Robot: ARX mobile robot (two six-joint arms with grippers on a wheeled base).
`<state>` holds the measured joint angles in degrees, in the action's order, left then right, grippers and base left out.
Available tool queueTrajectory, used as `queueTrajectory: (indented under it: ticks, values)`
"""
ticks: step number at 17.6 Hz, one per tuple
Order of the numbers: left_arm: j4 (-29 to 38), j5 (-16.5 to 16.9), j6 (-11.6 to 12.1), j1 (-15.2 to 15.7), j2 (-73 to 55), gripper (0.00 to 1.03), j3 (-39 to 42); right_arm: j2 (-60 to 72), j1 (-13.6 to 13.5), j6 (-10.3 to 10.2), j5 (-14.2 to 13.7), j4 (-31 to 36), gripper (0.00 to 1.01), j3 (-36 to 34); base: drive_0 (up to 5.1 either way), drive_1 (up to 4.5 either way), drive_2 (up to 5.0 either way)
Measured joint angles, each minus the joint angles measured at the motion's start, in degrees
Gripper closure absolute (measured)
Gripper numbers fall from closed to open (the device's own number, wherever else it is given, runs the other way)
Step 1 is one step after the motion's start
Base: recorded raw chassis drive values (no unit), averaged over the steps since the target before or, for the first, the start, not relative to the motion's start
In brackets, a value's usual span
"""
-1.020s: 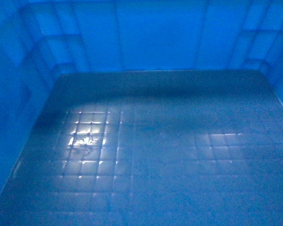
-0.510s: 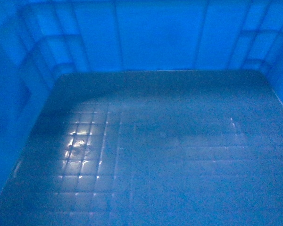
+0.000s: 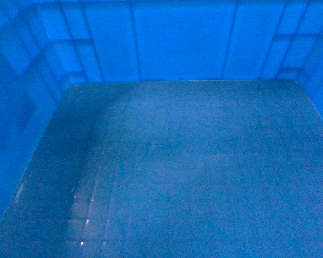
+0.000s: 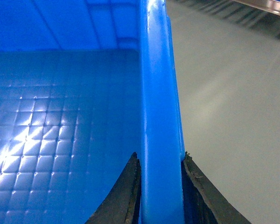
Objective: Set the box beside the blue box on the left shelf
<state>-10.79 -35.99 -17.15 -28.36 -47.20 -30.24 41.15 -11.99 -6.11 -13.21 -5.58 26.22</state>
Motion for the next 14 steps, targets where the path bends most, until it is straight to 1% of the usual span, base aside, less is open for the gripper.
queueTrajectory:
  ticks: [14]
  values:
    - [0.0, 0.0, 0.0, 0.0, 0.0, 0.89, 0.0, 0.0, 0.0, 0.0, -0.02, 0.0, 0.83, 0.0, -1.6, -1.58, -1.6]
